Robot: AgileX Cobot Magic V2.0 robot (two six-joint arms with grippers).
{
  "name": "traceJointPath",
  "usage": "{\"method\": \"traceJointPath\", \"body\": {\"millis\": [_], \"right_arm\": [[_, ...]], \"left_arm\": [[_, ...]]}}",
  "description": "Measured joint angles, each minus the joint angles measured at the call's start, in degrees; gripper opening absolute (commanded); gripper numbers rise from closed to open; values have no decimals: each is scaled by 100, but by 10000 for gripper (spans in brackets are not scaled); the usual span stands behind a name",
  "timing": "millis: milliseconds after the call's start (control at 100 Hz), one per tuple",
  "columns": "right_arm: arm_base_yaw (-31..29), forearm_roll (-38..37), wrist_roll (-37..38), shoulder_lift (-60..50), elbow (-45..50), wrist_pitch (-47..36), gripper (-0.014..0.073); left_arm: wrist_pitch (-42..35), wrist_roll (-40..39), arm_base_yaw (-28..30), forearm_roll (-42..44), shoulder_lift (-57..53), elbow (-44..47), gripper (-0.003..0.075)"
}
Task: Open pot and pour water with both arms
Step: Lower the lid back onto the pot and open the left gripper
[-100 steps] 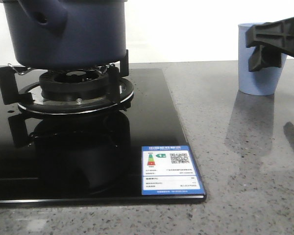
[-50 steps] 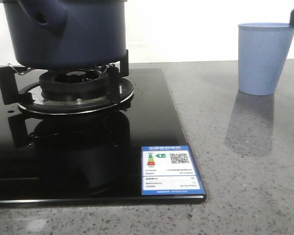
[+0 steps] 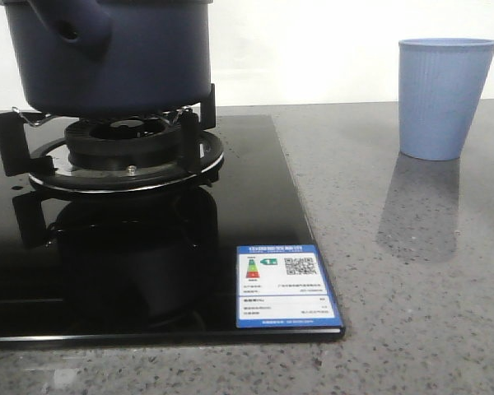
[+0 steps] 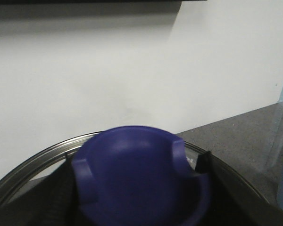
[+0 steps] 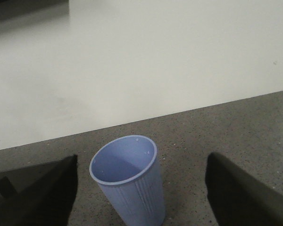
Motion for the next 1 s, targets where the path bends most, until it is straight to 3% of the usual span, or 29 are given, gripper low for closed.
{"method": "traceJointPath", "body": {"millis": [1000], "right_arm": [[0, 0, -10, -45, 0, -10, 479]], "left_arm": [[-585, -1, -215, 0, 996, 0, 378]]}}
